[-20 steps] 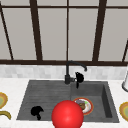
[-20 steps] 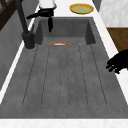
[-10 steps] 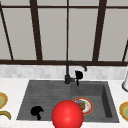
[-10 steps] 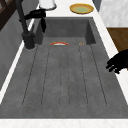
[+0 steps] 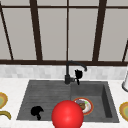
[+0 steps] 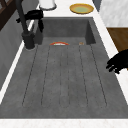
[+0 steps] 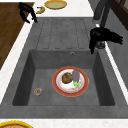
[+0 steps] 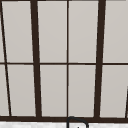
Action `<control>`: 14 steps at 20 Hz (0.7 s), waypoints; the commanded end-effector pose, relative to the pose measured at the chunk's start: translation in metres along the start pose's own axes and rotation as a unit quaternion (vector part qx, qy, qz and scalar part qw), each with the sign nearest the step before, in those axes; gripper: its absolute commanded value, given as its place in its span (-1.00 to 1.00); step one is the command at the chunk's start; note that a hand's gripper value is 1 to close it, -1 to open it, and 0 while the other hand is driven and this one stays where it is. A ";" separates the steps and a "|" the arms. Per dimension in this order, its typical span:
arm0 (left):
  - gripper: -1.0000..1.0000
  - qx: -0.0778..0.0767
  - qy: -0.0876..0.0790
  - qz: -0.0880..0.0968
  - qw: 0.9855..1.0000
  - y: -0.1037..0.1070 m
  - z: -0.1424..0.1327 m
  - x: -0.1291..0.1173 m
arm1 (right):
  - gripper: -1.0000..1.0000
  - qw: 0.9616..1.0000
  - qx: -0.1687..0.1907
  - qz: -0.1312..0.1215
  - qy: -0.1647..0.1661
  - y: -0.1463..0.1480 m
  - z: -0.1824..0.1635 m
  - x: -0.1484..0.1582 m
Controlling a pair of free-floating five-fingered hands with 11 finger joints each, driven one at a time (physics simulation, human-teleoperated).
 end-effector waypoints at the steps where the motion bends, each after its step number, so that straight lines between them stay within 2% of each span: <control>1: 0.00 0.000 0.000 0.000 1.000 0.000 0.000 0.000 | -1.00 0.998 0.043 0.049 0.003 0.010 -0.013 0.015; 7: 0.00 0.000 0.000 0.000 1.000 0.000 0.000 0.000 | -1.00 0.997 0.031 0.066 0.040 0.022 -0.002 0.040; 9: 0.00 0.000 0.000 0.000 1.000 0.000 0.000 0.000 | -1.00 0.995 0.031 0.075 0.059 0.023 0.000 0.049; 11: 0.00 0.000 0.000 0.000 1.000 0.000 0.000 0.000 | -1.00 0.994 0.035 0.086 0.062 0.029 0.011 0.053; 14: 0.00 0.000 0.000 0.000 1.000 0.000 0.000 0.000 | -1.00 0.993 0.045 0.088 0.064 0.038 0.021 0.069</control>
